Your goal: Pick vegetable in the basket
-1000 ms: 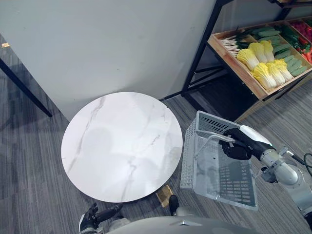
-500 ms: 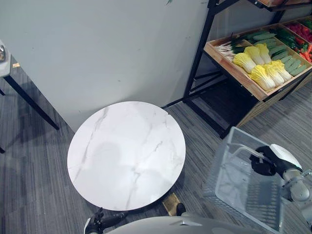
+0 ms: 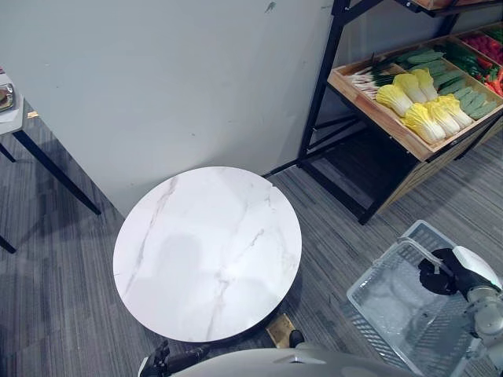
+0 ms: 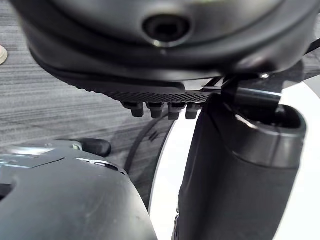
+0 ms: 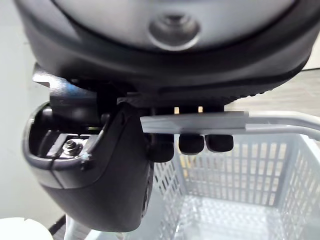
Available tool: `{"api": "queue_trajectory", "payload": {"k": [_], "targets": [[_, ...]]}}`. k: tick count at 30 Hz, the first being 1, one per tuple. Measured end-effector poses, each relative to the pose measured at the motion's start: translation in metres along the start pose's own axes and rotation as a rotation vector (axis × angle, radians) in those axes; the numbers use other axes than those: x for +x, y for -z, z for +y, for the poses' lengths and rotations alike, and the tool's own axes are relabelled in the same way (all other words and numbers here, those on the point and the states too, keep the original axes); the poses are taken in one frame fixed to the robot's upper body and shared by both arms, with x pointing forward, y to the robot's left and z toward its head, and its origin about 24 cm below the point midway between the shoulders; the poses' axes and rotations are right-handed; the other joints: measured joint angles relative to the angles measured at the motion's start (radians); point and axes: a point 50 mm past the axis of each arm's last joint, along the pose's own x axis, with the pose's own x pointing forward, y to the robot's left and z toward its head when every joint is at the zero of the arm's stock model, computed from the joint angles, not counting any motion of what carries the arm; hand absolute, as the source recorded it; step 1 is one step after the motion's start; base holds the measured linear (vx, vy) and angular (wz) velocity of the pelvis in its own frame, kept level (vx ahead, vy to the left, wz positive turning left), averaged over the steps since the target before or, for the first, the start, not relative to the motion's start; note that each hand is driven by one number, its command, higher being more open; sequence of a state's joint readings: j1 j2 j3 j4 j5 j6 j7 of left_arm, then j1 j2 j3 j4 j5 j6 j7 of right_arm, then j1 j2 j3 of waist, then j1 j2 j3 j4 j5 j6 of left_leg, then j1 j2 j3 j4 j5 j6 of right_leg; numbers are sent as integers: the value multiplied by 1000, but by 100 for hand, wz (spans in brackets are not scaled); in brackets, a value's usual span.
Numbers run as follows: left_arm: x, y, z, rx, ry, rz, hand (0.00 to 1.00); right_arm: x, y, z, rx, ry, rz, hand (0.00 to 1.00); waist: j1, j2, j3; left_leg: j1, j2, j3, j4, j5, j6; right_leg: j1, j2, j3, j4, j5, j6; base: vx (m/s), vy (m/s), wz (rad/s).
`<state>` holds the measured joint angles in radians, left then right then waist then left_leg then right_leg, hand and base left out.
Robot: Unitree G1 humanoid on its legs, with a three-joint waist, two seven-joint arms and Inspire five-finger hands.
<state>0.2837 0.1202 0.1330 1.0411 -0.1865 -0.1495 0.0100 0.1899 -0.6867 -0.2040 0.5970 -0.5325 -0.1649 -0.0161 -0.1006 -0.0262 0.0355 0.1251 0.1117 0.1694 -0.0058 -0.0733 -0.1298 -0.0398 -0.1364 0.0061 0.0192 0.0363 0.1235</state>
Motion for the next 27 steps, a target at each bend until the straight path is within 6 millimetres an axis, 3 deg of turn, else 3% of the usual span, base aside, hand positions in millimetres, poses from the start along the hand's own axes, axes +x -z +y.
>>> {"api": "queue_trajectory", "payload": {"k": [9, 19, 24, 27], "targets": [[-1, 2, -3, -13, 3, 5, 100, 0, -2, 7, 27, -9, 5, 0, 14, 16, 12, -45, 14, 11, 189, -123, 9, 8, -1, 19, 53, -43, 9, 10, 31, -6], [3, -15, -7, -18, 18, -58, 100, 1, -3, 7, 54, 2, 19, 0, 16, 30, 96, -114, 54, 59, 478, -304, 41, -6, 13, 84, 127, -76, 38, 4, 99, -16], [6, -26, -3, -46, -3, -87, 100, 1, -7, 13, 99, 9, 14, 0, 15, 21, 153, -116, 75, 115, 586, -377, 60, -40, 25, 161, 195, -95, 50, -41, 143, -42], [7, -34, 9, -56, -44, -108, 100, 1, -19, 27, 190, 6, -4, 0, 12, -12, 178, -123, 79, 174, 618, -394, 70, -80, 34, 224, 205, -78, 69, -96, 96, -54]]}}
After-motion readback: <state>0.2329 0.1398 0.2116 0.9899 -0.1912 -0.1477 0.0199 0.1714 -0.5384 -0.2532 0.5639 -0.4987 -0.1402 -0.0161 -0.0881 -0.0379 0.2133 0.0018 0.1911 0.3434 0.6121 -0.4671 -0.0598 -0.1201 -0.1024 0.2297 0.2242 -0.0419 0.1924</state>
